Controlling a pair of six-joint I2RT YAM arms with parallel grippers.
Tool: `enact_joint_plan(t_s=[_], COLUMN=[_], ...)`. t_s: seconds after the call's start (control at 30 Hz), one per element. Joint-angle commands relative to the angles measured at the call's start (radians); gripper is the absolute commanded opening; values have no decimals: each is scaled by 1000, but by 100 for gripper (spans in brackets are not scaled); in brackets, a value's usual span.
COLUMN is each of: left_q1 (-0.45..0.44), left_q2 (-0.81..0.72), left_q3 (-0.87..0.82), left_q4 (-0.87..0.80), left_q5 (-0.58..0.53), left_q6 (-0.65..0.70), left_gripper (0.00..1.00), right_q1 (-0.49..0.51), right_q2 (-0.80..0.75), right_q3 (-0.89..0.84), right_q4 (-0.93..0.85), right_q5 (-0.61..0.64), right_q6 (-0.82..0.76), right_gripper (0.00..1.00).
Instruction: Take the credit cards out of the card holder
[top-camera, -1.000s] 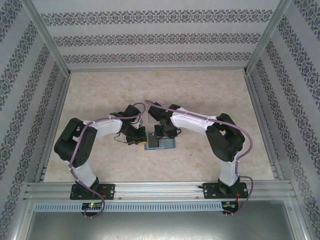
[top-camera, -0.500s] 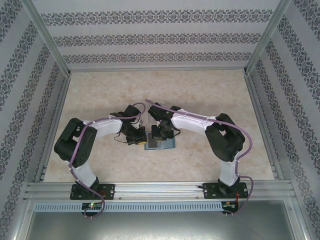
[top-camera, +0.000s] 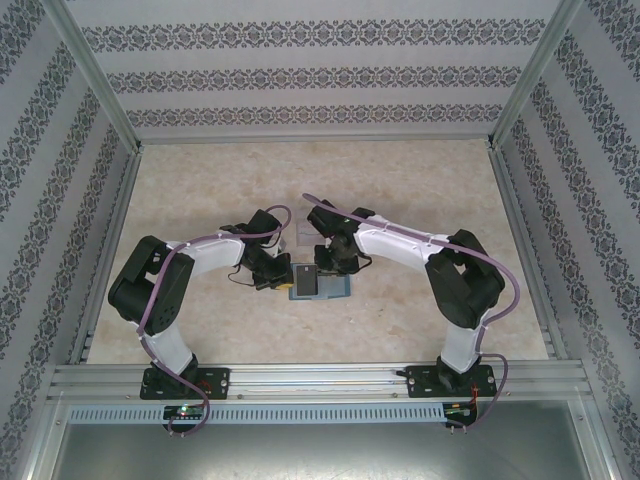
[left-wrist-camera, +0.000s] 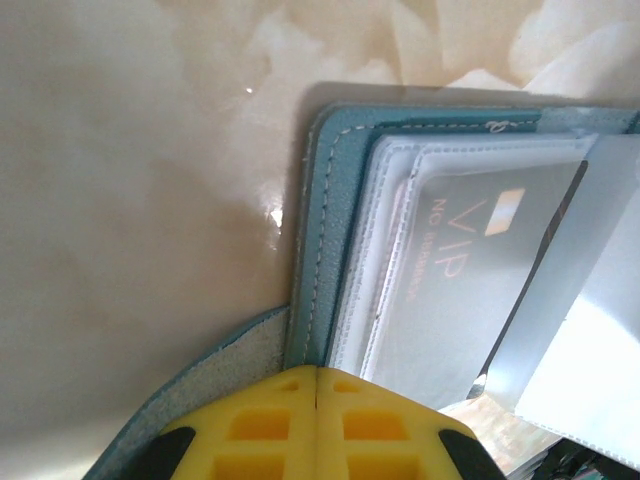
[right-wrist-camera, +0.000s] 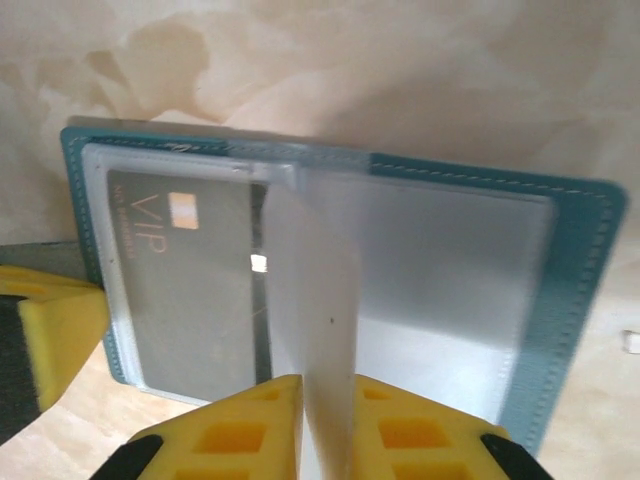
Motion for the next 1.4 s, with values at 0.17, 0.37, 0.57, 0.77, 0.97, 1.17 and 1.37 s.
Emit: enact_joint_plan(t_s=[0.17,0.37,0.57,0.77,0.97,1.17,1.37], left_q1=[-8,-7,-7,-7,-7,-8,-8], left_q2=[14,19,25,35,27,18,9], left_q3=[27,34,36,45,41,43,47], left_q4=[-38,-41,-45,-50,-52,-55,-61], left_q5=[-14,-16,-16,-15,-17,-20,-23], left_q6=[24,23,27,29,32,31,31], left_gripper=[0,0,0,0,0,0,0], right_q1=[-25,-33,-35,-34,-35,-32,-24], right_q2=[-36,-27,-10,12,16,7,-45], right_q3=[-47,-57,-61,-62,-66,-47,-22], right_q4=[-33,-32,-42,-53,-72,-132,-153], right_q5=[43,62,89,121,164,233,228], right_q6=[-29,-37,-50,-60,-67,-81,-79], right_gripper=[15,10,10,19,28,32,33])
